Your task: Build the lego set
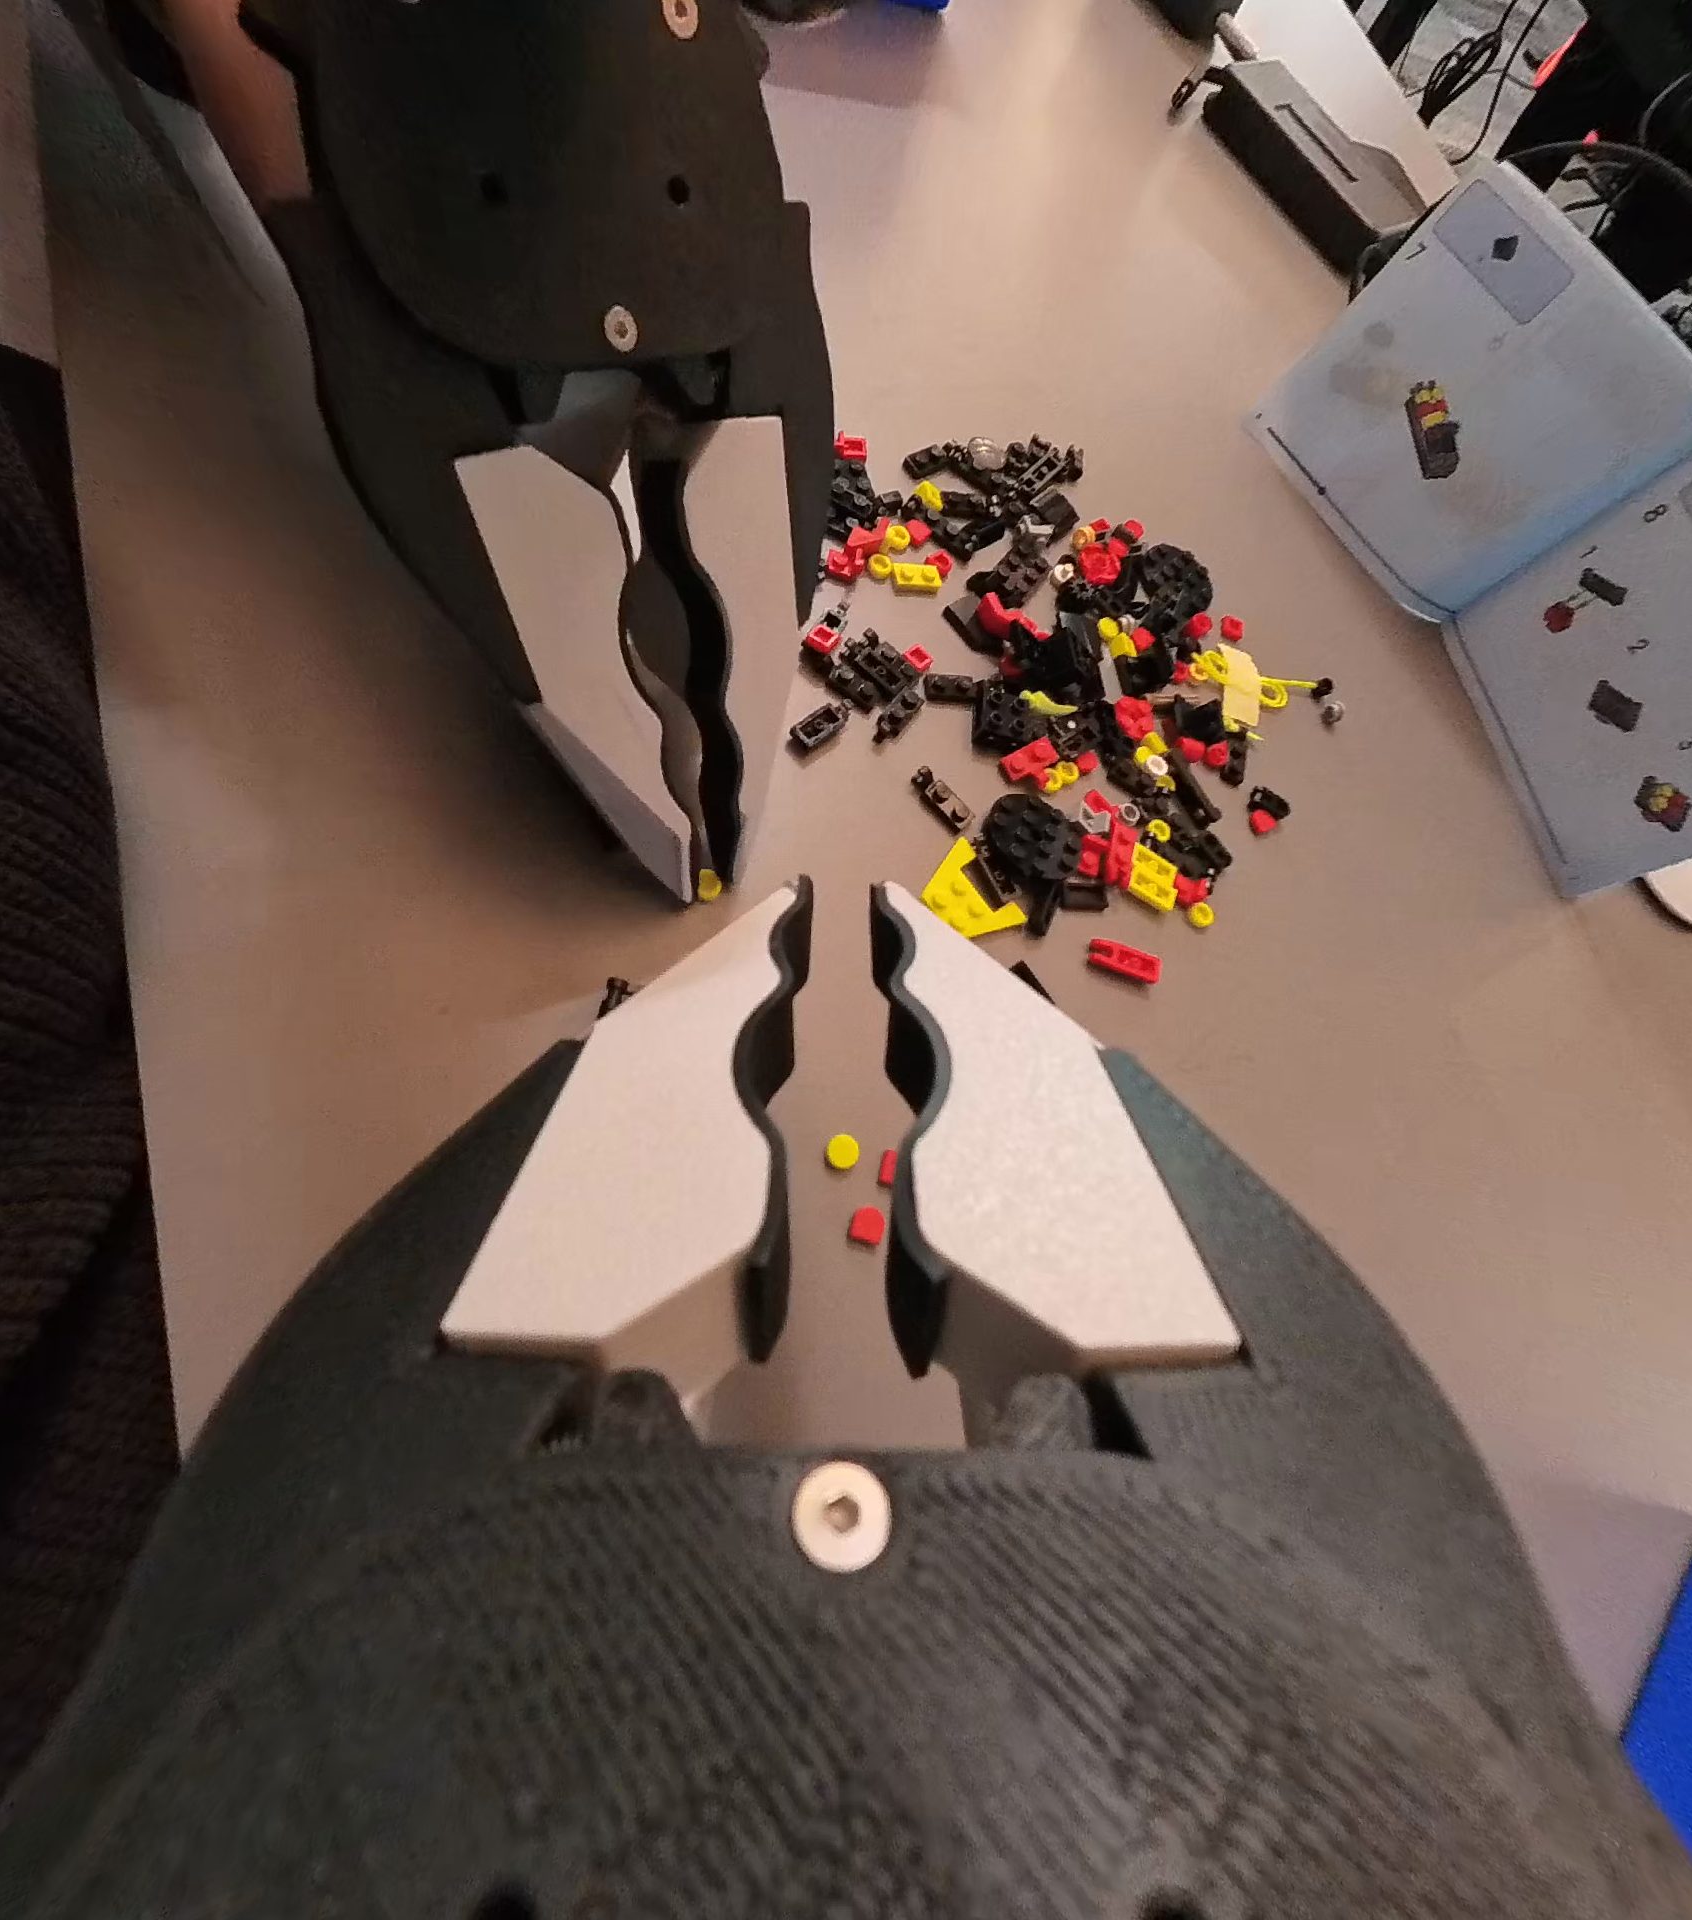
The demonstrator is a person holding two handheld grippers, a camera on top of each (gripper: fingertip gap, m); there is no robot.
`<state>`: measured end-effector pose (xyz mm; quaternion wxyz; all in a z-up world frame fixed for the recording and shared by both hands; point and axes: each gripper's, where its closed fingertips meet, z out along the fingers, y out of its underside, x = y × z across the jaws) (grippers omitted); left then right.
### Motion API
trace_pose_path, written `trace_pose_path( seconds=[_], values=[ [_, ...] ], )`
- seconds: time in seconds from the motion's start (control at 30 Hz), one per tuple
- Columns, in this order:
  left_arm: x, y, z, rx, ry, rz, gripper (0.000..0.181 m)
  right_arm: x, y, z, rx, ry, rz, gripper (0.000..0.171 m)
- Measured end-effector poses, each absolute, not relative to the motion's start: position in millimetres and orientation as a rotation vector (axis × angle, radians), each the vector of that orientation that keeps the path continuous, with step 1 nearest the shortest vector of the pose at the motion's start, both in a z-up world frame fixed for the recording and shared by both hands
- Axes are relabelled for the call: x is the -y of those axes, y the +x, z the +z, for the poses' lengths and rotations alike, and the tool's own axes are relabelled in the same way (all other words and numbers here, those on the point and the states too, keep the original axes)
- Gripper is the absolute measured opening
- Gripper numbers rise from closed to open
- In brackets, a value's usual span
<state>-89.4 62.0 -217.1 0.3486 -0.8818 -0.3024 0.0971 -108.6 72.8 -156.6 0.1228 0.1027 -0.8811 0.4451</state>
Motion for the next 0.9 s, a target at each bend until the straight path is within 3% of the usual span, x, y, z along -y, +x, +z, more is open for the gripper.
trace_pose_path(
  seconds=[0.03, 0.27, 0.57, 0.9],
  values=[
    [-62, -89, -217, 0.786, -2.282, 0.246, 0.005, -73, -109, -157, 2.571, 0.299, 1.296, 0.01],
    [-65, -96, -188, 0.86, -2.053, 0.113, 0.005, -73, -110, -149, 2.524, 0.311, 1.321, 0.01],
    [-68, -98, -104, 0.941, -1.333, -0.492, 0.005, -66, -98, -104, 2.136, 0.471, 1.387, 0.01],
    [-67, -98, -79, 0.89, -1.162, -0.563, 0.005, -62, -95, -81, 1.994, 0.433, 1.475, 0.017]
  ],
)
